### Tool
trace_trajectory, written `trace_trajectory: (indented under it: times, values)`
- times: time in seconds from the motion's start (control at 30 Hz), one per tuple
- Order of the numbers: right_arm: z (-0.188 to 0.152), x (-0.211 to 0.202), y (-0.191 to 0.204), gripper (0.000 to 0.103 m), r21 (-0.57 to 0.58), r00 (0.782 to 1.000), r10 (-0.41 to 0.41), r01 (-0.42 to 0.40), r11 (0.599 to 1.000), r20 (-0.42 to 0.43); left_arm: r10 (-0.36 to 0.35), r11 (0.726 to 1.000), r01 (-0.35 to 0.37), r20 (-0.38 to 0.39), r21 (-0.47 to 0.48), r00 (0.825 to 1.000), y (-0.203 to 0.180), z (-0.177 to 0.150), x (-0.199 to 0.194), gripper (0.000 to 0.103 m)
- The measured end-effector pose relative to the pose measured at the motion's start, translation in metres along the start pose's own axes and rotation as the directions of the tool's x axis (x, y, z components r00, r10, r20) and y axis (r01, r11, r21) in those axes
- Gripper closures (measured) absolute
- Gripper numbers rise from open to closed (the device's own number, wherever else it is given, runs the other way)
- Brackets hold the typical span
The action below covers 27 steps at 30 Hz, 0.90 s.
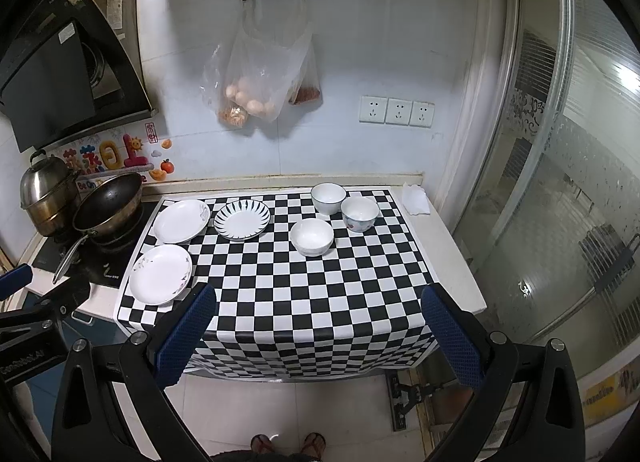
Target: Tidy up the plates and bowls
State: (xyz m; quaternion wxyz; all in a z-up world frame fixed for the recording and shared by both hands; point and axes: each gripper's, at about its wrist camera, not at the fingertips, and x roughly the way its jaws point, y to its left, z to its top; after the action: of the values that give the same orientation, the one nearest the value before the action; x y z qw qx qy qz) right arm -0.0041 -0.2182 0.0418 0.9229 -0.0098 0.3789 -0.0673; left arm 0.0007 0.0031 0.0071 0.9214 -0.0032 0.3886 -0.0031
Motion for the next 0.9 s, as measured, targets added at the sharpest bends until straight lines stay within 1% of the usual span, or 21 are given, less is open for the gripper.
trace_trajectory:
  times: [0.9]
  values:
    - [-0.0008, 0.0033, -0.0092, 0.0, 0.013, 1.0, -0.007, 0.007, 1.0, -0.011, -0.003, 1.0, 0.003, 0.002, -0.004, 1.0, 0.0033, -0.0026, -0.0066, 0.0]
